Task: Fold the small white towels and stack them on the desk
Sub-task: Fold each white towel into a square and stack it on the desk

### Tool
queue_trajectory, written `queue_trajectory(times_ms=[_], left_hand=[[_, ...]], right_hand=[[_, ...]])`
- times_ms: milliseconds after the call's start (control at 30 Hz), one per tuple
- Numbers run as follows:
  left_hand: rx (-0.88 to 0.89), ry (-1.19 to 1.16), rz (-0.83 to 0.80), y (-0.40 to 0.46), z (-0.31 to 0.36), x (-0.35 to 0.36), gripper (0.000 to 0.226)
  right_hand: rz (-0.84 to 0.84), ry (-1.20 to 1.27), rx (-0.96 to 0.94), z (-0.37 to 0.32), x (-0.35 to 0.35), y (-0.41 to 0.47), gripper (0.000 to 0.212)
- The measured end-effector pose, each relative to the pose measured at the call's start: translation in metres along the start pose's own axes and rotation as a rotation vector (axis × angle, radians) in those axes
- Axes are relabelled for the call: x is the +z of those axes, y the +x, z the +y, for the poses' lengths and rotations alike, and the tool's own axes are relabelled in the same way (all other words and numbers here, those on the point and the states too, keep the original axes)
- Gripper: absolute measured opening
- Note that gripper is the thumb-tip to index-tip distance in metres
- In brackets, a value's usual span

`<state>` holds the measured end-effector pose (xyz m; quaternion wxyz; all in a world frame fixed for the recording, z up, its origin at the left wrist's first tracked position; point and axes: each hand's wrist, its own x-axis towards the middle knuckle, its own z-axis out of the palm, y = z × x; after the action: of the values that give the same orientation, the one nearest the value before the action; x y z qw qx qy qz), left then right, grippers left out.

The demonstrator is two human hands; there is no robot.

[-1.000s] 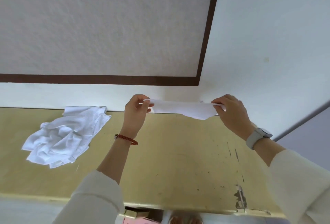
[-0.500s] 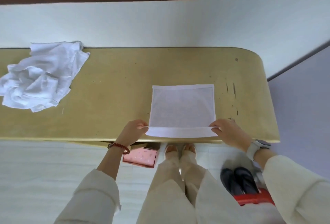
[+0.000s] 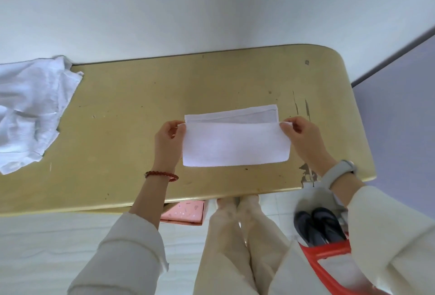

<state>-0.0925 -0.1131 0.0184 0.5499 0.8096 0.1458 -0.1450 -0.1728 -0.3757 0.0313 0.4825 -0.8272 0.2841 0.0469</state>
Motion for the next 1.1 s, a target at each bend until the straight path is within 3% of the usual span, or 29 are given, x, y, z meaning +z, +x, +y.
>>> queue_trajectory(times_ms=[633,1100], left_hand=[[0.066,0.234,0.268,0.045,-0.023,0.038,0.018],[0.055,0.415,0.251,0.049,-0.015,0.038,0.015]], right_hand=[[0.192,-0.192,-0.022,0.007,0.045,0.079,0.016],[0.229,-0.202,-0.032,0.009,0.043,0.078,0.015]])
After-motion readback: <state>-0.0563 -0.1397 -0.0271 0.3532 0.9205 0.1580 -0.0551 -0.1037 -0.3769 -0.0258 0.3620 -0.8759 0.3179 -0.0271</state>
